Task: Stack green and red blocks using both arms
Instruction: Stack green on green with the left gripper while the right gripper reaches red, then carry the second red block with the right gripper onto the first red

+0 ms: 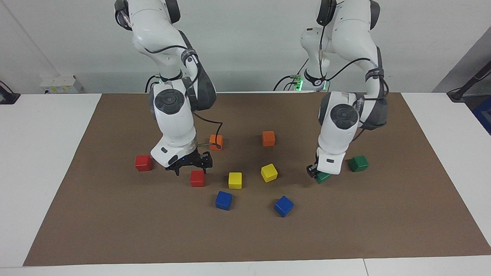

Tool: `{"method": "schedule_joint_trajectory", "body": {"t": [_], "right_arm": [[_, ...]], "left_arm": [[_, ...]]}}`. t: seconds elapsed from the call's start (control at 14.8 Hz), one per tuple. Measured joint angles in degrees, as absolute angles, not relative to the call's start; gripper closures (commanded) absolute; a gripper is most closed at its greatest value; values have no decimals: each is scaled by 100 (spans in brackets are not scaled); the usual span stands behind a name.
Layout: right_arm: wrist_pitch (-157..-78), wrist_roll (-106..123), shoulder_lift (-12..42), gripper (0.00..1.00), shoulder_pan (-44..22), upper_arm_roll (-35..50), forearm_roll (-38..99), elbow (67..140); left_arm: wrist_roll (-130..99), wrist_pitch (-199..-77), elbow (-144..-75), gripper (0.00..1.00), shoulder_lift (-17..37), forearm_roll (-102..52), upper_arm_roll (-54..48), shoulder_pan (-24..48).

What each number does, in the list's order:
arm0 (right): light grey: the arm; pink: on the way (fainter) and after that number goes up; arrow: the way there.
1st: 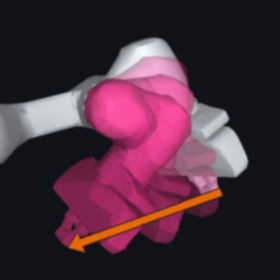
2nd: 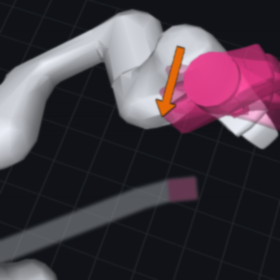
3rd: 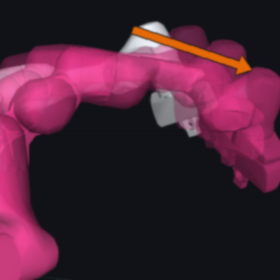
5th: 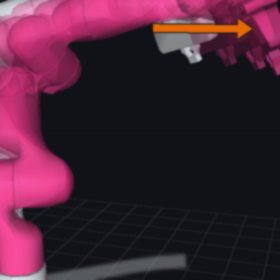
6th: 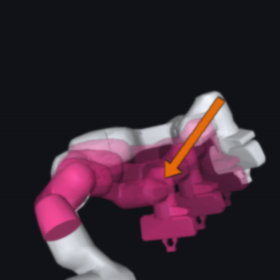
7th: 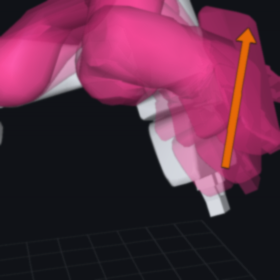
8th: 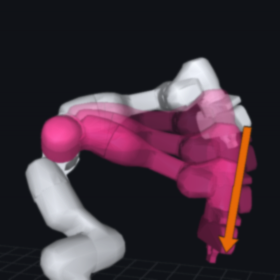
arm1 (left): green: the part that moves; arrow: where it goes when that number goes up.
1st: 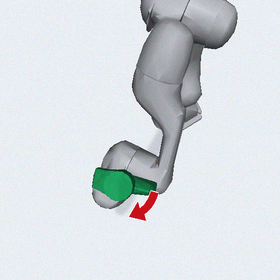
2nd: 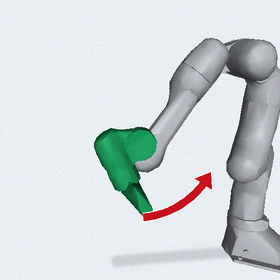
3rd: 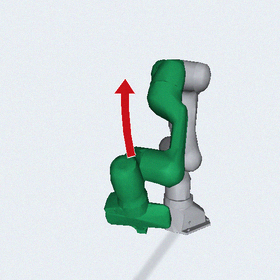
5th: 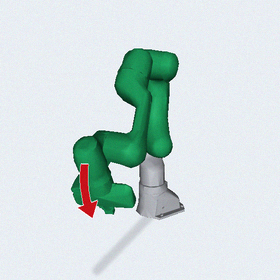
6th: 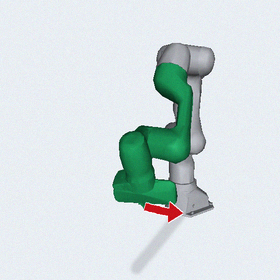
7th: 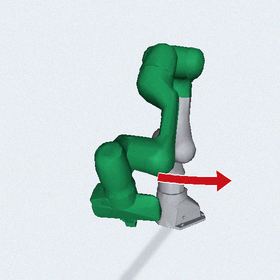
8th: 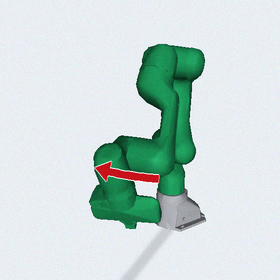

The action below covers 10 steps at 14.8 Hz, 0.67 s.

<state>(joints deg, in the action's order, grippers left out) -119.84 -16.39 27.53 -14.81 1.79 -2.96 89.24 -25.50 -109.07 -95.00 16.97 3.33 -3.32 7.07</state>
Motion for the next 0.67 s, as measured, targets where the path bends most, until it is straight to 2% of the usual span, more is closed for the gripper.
{"method": "schedule_joint_trajectory", "body": {"t": [0.2,0.67], "right_arm": [[-12260,-1642,2774,1,-1460,162,-296,9211],[-12571,-1869,2768,1,-1471,164,-295,9480]], "left_arm": [[-1512,-10902,-9807,100,1453,309,-319,301],[-375,-11225,-10265,100,1400,307,-310,-230]]}}
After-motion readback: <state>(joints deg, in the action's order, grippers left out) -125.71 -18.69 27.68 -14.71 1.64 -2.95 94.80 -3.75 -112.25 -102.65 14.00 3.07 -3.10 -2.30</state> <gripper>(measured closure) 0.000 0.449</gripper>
